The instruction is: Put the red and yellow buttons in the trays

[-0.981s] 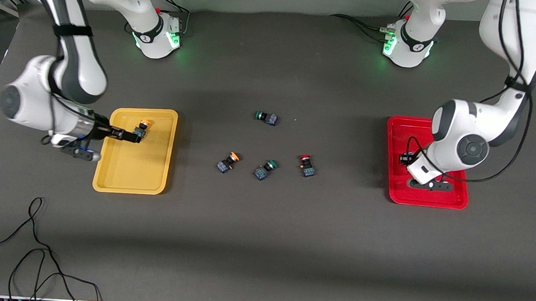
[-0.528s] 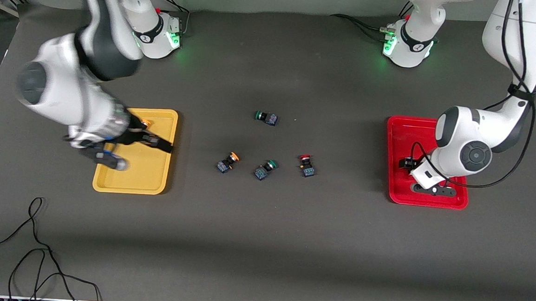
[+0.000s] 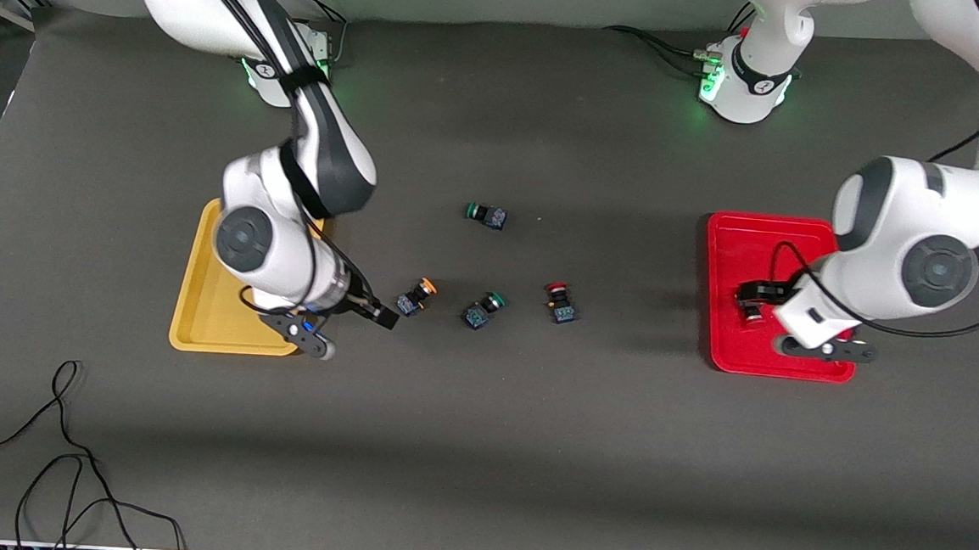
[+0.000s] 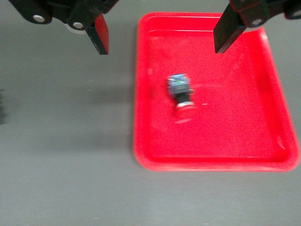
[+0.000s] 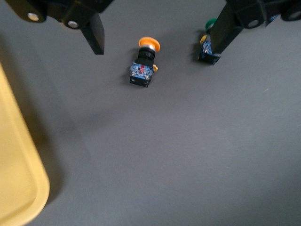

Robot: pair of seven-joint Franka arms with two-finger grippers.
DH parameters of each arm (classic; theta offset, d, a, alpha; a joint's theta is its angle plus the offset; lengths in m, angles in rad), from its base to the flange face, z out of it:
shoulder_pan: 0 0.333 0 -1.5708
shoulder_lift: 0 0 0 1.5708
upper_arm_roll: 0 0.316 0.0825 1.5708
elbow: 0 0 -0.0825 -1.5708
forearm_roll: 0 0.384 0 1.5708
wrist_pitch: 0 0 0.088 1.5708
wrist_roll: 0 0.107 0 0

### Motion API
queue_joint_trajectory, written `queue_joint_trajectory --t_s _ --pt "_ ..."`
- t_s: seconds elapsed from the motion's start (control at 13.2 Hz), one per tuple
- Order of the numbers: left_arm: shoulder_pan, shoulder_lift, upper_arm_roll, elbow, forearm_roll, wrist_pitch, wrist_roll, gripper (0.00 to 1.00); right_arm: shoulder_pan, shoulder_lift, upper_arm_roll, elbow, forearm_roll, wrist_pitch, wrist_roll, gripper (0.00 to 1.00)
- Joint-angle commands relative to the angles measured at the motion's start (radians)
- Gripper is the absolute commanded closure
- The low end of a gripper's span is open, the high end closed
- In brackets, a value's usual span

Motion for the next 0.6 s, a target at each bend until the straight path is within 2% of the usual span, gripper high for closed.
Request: queue_joint_trajectory --t_s 0.0,0.23,0.53 --pt "-0.165 0.045 0.006 0.022 -0.004 0.101 -0.25 0.01 0.006 0.054 0.06 -0.055 -0.002 0.11 0.141 0.0" --pt "-0.317 0.113 0.008 0.045 0.01 0.25 -0.526 0.01 0.007 0.086 0.108 -0.206 -0.007 0.339 0.169 0.0" --pt "-0.405 0.321 0.009 0.236 0.044 0.273 -0.66 0.01 0.006 0.105 0.11 -0.224 -0.007 0.353 0.167 0.0"
